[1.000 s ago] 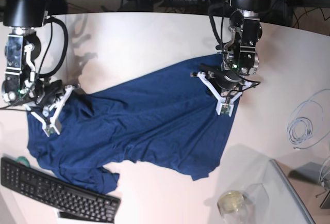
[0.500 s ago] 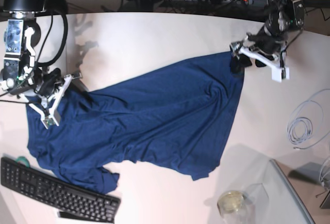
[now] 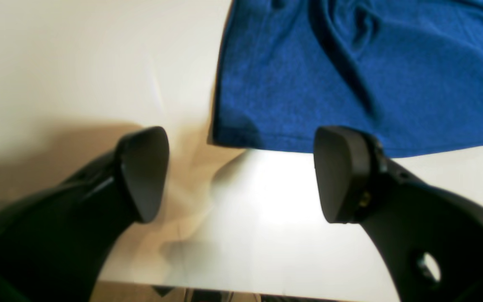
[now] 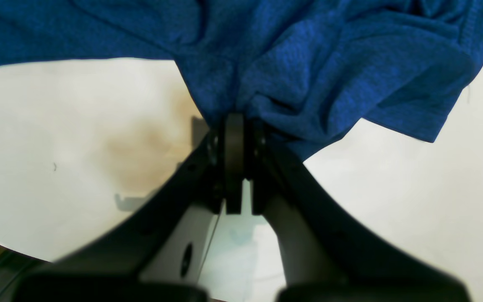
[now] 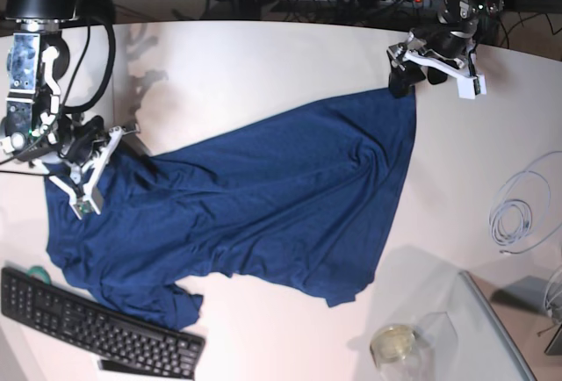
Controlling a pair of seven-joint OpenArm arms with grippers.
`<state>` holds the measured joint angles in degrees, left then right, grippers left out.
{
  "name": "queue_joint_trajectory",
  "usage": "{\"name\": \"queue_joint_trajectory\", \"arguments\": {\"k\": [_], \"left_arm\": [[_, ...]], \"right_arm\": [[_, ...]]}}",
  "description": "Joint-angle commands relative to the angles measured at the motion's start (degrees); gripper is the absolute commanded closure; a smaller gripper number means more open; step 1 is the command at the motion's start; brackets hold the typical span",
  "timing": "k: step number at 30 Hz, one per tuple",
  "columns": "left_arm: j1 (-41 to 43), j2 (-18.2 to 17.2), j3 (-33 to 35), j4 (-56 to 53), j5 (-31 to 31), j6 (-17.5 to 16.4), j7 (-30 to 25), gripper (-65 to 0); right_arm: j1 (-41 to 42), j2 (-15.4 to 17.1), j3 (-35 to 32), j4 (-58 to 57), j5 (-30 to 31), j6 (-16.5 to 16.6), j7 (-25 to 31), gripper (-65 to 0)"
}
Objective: Layout the t-shirt on the table in an organized manner, then fold the t-shirt properly
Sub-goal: 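Lift the shirt high with both grippers and lay it back down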
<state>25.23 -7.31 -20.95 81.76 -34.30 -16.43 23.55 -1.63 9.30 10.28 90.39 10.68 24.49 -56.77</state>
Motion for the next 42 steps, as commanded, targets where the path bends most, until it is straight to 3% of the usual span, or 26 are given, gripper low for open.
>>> {"name": "queue_joint_trajectory", "arguments": {"k": [1,9,11,14,17,18,22,26,30,33,36,38,42], "left_arm": [[-0.84,-0.47,-0.11,-0.22,-0.64,-0.15,-0.74,-51.2],[-6.03,0.76,0.6,-8.22,-0.64,-0.23,-0.65,-50.8],[-6.29,1.11,2.53,-8.66,-0.64,-0.23,-0.65,-47.9],[-6.29,1.03,5.35,-8.92,-0.64,-0.23,-0.65,-31.3],[-6.11,1.03,5.52,-8.74,-0.64,-0.23,-0.56,-4.8],[-5.85,0.85,5.43,-8.39,-0.82,-0.23,-0.56,0.0],[-4.09,-2.05,4.99,-2.33,-0.99,-0.23,3.22,0.0],[-3.21,-3.11,-1.86,8.22,-0.64,-0.15,8.58,0.0],[-10.6,-5.13,-5.12,11.21,-0.55,-0.06,16.23,0.0],[-19.56,-5.66,-4.5,6.99,-0.29,-0.06,20.36,0.0],[-29.06,-5.48,1.3,0.49,5.16,-0.06,20.27,0.0],[-36.53,-4.16,5.52,-5.93,10.61,-0.06,18.87,0.0],[-50.95,-0.29,11.85,-21.84,20.11,-0.06,12.19,0.0]], "right_arm": [[0.88,0.59,0.22,1.08,0.44,-0.1,0.91,-0.6],[0.88,0.59,0.22,1.08,0.44,-0.1,0.91,-0.6],[0.88,0.59,0.22,1.08,0.44,-0.1,0.91,-0.6],[0.88,0.59,0.22,1.08,0.44,-0.1,0.91,-0.6],[0.79,0.59,0.22,1.08,0.44,-0.1,0.82,-0.6],[0.18,0.59,0.22,1.08,0.44,-0.1,0.73,-0.6],[-2.37,0.59,0.22,2.58,0.44,-0.1,0.73,-0.6],[-6.68,0.68,0.22,7.68,0.44,-0.1,0.55,-0.6],[-5.98,0.94,0.22,8.29,0.44,-0.1,0.55,-0.6],[-0.35,1.38,0.13,4.16,0.36,-0.1,0.47,-0.6],[9.06,3.67,-0.31,-6.04,0.36,-0.1,1.17,-0.6],[17.32,4.28,-0.39,-15.88,0.36,-0.01,2.75,-0.6],[32.97,7.1,-1.18,-36.02,0.36,-0.01,11.89,-0.6]]}}
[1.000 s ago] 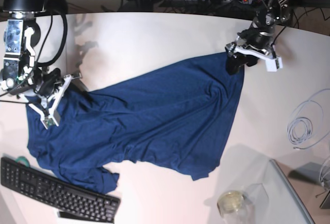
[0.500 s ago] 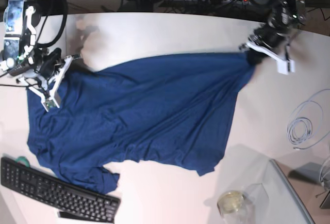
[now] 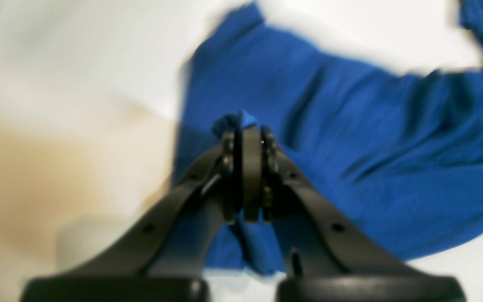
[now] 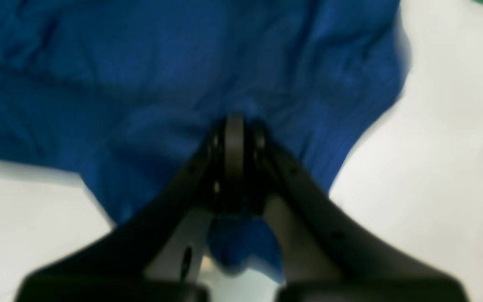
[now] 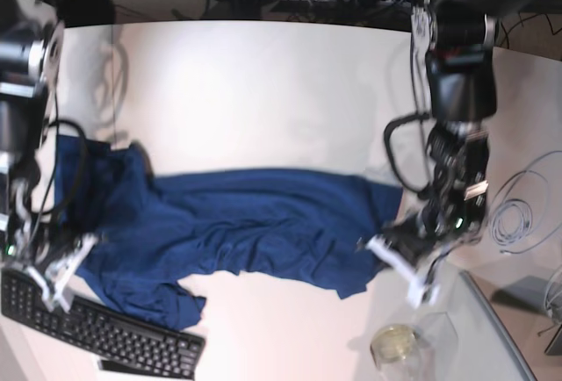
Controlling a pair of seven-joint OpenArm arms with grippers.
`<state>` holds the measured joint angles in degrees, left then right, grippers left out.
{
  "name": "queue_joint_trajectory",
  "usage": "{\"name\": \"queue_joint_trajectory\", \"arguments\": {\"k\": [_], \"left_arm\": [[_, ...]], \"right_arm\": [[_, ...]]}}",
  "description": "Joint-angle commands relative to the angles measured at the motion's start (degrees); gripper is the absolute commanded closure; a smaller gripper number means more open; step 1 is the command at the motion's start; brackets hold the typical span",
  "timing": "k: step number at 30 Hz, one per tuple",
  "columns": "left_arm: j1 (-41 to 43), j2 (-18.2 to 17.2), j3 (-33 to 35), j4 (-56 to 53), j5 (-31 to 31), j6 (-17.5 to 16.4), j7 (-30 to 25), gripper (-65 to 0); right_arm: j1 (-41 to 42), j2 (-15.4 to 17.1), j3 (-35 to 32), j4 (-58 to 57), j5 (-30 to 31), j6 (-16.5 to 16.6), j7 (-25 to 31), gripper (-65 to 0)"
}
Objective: Layout the t-shirt on the table in an organized manner, then fold the t-shirt properly
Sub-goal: 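Lift the shirt high with both grippers and lay it back down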
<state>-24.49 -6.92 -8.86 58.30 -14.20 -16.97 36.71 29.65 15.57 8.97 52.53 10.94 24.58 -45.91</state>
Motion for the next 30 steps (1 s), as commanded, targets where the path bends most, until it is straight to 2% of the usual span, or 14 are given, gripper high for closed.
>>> {"name": "queue_joint_trajectory", "arguments": {"k": [1,4,7,10,12,15,17,20,25,27,30], "left_arm": [[-5.18,0.1,0.82,-3.05,2.11,0.49,-3.52,0.0],[-17.75,1.95,2.75,-16.06,5.62,0.49,-10.55,0.0],[-29.62,2.83,2.84,-22.92,5.71,0.49,-13.63,0.0],[-37.97,3.45,2.58,-21.42,5.71,0.49,-13.28,0.0],[-42.1,3.45,2.31,-17.56,5.62,0.49,-10.73,0.0],[-44.65,3.27,2.23,-8.24,5.62,0.49,-6.16,0.0],[-43.42,3.18,2.23,0.38,5.54,0.49,-2.29,0.0],[-36.92,2.92,2.23,12.51,6.06,0.49,2.37,0.0],[-21.97,1.77,2.23,21.21,6.15,0.49,2.98,0.0],[-14.94,0.9,0.64,22.8,6.15,0.49,2.72,0.0],[-4.92,0.72,-4.54,24.11,5.71,0.49,2.72,0.0]], "right_arm": [[5.74,1.79,-1.37,-3.08,0.09,-0.01,3.84,-0.6],[16.81,4.16,-7.79,-12.4,0.09,-0.01,10.7,-0.6],[25.34,6.8,-12.53,-12.75,0.18,-0.01,12.81,-0.6],[33.43,9.09,-13.85,-10.38,0.18,0.08,12.64,-0.6],[37.3,10.76,-13.94,-6.95,0.18,0.08,12.11,-0.6],[40.64,12.87,-13.68,0.35,0.18,0.08,8.24,-0.6],[40.46,14.1,-13.32,6.85,0.27,0.08,4.72,-0.6],[34.22,16.12,-13.32,17.31,0.45,0.08,-0.38,-0.6],[18.04,15.94,-13.06,28.13,0.45,0.08,-4.77,-0.6],[9.34,14.62,-9.54,29.97,0.45,0.08,-5.3,-0.6],[-2.79,9.7,-2.33,31.82,0.36,0.08,-5.39,-0.6]]}}
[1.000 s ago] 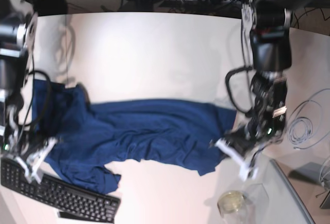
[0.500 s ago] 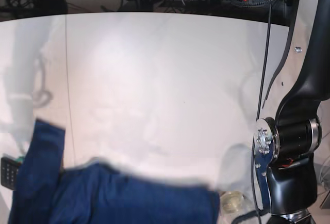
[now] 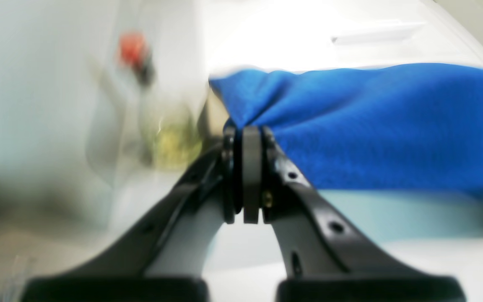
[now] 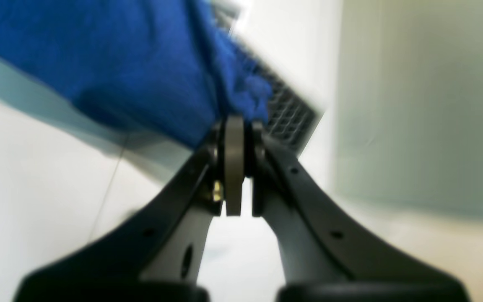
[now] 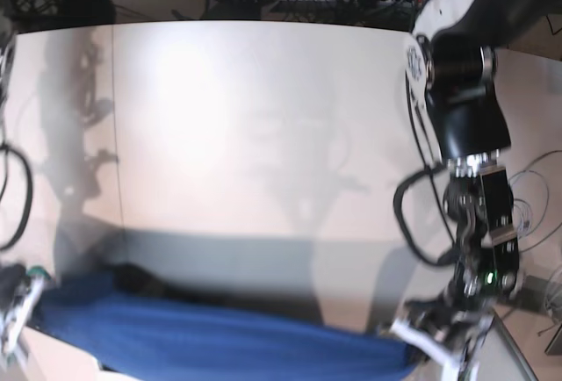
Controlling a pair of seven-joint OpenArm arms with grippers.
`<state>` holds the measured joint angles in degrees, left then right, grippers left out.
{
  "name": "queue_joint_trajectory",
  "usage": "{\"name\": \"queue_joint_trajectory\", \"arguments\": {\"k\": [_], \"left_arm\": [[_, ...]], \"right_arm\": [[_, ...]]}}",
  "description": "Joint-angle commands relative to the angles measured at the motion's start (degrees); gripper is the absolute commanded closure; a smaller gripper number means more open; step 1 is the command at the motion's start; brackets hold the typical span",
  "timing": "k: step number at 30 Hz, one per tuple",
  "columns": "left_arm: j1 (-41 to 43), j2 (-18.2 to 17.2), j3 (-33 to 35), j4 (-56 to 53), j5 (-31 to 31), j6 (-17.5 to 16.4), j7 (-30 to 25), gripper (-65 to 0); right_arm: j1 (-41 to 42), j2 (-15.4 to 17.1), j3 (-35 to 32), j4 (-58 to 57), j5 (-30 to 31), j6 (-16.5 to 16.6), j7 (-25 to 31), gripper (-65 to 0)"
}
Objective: Layout the t-shirt on the table in an organized manner, then fold the t-shirt properly
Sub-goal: 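Lift the shirt high with both grippers and lay it back down, then drag the shirt corner with the right gripper away from the left gripper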
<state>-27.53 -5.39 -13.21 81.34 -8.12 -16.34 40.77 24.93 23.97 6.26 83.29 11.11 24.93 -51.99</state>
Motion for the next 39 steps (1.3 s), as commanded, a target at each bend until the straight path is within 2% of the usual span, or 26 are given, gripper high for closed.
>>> {"name": "queue_joint_trajectory", "arguments": {"k": [1,3,7,9,13,16,21,26,28,32,36,39], "left_arm": [[1.37,-0.81,-1.69,1.34,-0.36,-0.23,-1.43,0.0],[7.0,-0.9,-3.01,0.2,-0.19,-0.32,-2.14,0.0],[17.46,-0.9,-1.69,-2.88,0.16,-0.32,-10.58,0.0],[21.59,-0.9,-1.69,-3.76,-0.28,-0.32,-12.95,0.0],[27.75,-0.55,-1.95,-3.41,-0.45,-0.23,-14.27,0.0],[30.39,-0.72,-1.95,-1.21,-0.45,-0.23,-14.27,0.0],[30.74,-0.46,-5.21,0.73,-0.36,-0.15,-13.74,0.0],[27.84,-0.46,-6.7,0.37,0.08,-0.15,-13.65,0.0],[27.13,-0.37,-6.17,0.37,0.08,-0.15,-13.65,0.0],[26.69,-0.28,-6.17,-0.94,0.08,-0.06,-13.65,0.0],[26.69,0.86,-6.17,-2.79,0.16,-0.06,-13.65,0.0],[26.96,1.83,-6.08,-3.58,0.16,-0.06,-13.65,0.0]], "right_arm": [[-1.94,0.17,2.31,0.98,0.18,-0.27,1.13,-0.6],[-7.13,-2.12,4.16,-0.69,0.18,-0.18,2.18,-0.6],[-14.25,-4.58,4.24,-3.51,0.18,-0.18,6.23,-0.6],[-16.62,-5.99,4.6,-3.51,0.18,-0.18,6.32,-0.6],[-19.35,-6.34,4.6,-2.1,0.18,-0.18,6.32,-0.6],[-19.52,-6.34,4.6,1.07,0.18,-0.18,2.62,-0.6],[-14.25,-6.43,3.72,2.47,0.18,-0.18,0.87,-0.6],[-0.97,-6.34,-3.49,-11.59,0.01,-0.18,1.39,-0.6],[4.65,-6.6,-7.36,-20.03,0.01,-0.18,4.82,-0.6],[15.29,-9.77,-17.29,-38.41,0.01,-0.18,15.99,-0.6],[23.03,-14.78,-27.84,-53.79,0.01,-0.18,29.17,-0.6],[25.75,-18.47,-34.61,-61.97,0.01,-0.27,38.84,-2.3]]}}
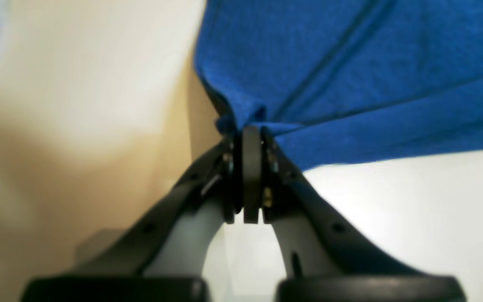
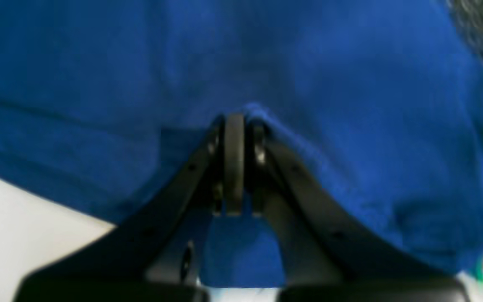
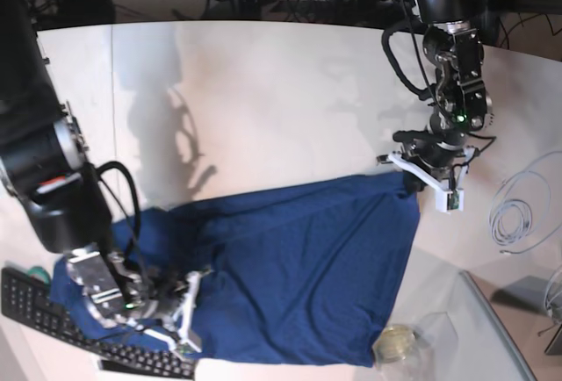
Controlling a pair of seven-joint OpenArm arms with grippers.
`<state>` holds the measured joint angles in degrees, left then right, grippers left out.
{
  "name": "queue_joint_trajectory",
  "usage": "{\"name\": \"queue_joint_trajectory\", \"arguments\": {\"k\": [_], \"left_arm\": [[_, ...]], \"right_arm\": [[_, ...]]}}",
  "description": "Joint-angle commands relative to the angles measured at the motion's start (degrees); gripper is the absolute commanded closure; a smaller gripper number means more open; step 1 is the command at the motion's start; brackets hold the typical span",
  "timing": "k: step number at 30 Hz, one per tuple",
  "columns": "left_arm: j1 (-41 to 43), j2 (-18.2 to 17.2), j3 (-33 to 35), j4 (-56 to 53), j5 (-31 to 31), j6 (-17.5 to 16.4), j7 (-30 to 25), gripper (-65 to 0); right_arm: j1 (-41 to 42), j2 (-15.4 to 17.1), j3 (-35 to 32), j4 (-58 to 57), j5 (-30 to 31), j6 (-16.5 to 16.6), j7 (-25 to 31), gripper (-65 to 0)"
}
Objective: Layout the t-shirt on the table in an organized manner, then fold the t-shirt properly
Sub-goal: 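Drag the shirt corner with the right gripper away from the left gripper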
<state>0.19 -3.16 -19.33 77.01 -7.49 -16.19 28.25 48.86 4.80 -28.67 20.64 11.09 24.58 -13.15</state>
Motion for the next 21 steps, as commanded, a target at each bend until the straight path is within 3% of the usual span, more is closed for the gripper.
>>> {"name": "queue_joint_trajectory", "arguments": {"k": [1,3,5,7,9,11,14,16,21], "left_arm": [[-0.58,-0.31,0.04,0.66,-0.47,-0.21,-1.13,0.0],[-0.23,-0.23,0.04,1.1,-0.47,-0.21,-1.13,0.0],[-0.14,-0.23,0.04,1.18,-0.47,-0.21,-1.13,0.0],[-0.14,-0.4,-0.23,1.18,-0.47,-0.21,-1.13,0.0],[-0.14,-0.49,-0.49,1.18,-0.47,-0.21,-1.13,0.0],[-0.14,-0.58,-0.58,1.18,-0.47,-0.21,-1.13,0.0],[-0.14,-0.67,-0.58,1.18,-0.47,-0.21,-1.13,0.0],[-0.14,-0.67,-0.58,1.18,-0.47,-0.21,-1.13,0.0],[-0.14,-0.67,-0.58,1.18,-0.47,-0.21,-1.13,0.0]], "right_arm": [[2.52,-0.53,-1.0,-1.35,0.03,0.08,0.71,-4.7],[3.58,-1.76,-2.59,-3.11,0.03,0.08,-1.49,-15.5],[3.58,-1.68,-3.2,-2.84,0.03,0.08,-5.62,-32.0],[3.4,0.78,-2.85,-0.2,0.12,0.08,-8.44,-47.4],[2.08,4.13,-0.04,2.7,0.82,-0.27,-9.93,-55.8],[-0.47,8.96,10.42,5.33,3.54,-1.76,-10.37,-56.3],[-5.56,12.65,26.69,6.56,4.51,-8.36,-10.19,-56.3],[-8.2,13.09,29.94,6.83,2.75,-9.15,-9.67,-56.3],[-11.72,12.48,30.73,6.3,1.96,-10.73,-4.04,-56.3]]}}
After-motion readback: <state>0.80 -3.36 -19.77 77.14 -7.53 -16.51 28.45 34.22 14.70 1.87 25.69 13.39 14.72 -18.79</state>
